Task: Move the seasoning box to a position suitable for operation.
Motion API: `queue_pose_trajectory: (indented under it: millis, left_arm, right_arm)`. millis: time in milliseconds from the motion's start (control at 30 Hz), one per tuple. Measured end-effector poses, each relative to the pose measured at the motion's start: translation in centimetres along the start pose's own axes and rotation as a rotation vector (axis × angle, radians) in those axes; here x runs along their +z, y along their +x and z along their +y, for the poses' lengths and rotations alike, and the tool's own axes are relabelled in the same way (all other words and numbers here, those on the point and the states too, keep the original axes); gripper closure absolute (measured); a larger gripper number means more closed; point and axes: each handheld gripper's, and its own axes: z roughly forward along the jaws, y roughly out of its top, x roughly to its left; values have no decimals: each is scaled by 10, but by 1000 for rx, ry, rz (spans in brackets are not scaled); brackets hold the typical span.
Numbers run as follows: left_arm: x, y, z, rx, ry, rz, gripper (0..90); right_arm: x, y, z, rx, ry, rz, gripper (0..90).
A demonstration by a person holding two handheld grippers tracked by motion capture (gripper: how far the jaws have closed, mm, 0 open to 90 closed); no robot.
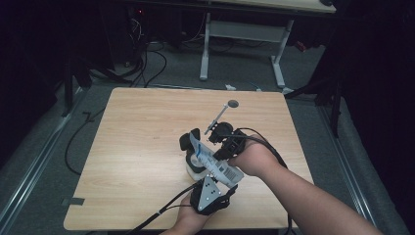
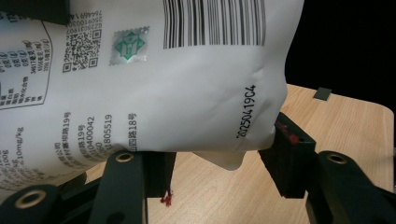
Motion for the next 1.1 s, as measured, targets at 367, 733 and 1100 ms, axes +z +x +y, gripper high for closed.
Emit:
queue_pose_trajectory:
  millis: [367,733,1100]
  left_arm:
    - [0,0,2,-9,-5,-1,492]
    - [0,1,3,-10,-7,3,493]
    - [0,2,3,-16,-4,5,493]
  right_arm:
    - [-1,0,3,0,4,0,900]
    - [-1,0,4,-4,7,-3,900]
    - [0,1,7,-13,13,-9,900]
